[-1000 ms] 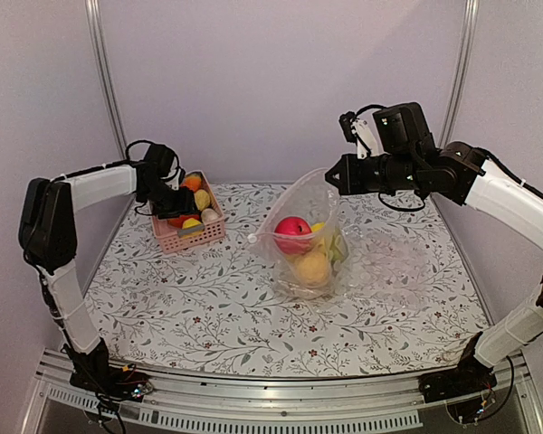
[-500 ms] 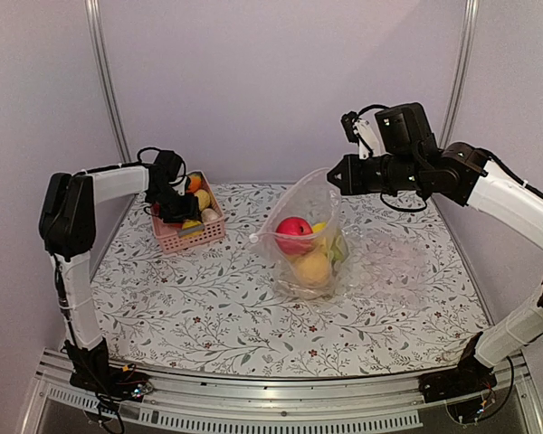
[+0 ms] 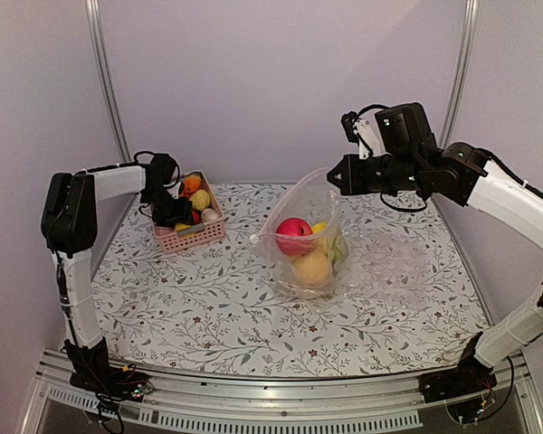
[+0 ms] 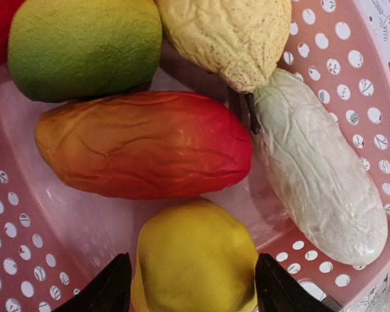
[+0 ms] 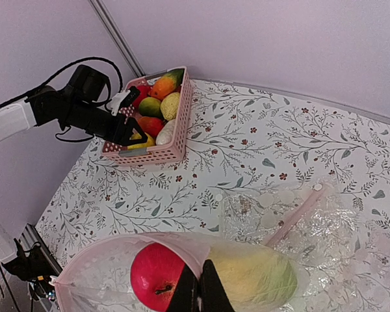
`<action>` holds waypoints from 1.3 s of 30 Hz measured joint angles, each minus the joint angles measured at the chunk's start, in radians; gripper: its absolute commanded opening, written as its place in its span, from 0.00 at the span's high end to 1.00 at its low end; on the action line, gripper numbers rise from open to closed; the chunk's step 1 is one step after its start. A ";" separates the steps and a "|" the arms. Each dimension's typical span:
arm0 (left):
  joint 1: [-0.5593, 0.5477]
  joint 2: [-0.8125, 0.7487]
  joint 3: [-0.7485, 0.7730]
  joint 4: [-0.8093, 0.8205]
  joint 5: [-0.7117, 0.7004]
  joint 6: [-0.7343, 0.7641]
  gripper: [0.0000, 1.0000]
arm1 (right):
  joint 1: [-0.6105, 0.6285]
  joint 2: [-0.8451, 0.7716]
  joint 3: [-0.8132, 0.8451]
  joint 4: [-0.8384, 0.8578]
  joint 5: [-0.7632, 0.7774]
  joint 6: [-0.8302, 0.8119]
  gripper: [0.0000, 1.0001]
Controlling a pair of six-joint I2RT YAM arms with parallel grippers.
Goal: Place the food in the zip-top bag and seal the zipper
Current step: Pick up the fake fruit from the bin.
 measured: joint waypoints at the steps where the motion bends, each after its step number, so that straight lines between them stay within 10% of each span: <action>1: 0.000 0.007 0.002 -0.002 0.006 0.000 0.35 | 0.000 0.000 0.000 0.000 0.000 0.000 1.00; 27: 0.000 -0.021 -0.001 -0.010 0.002 0.008 0.59 | 0.000 0.000 0.000 0.000 0.000 0.001 1.00; 39: 0.013 -0.363 -0.230 0.192 -0.086 -0.004 0.59 | 0.000 0.000 0.000 0.000 0.000 0.001 1.00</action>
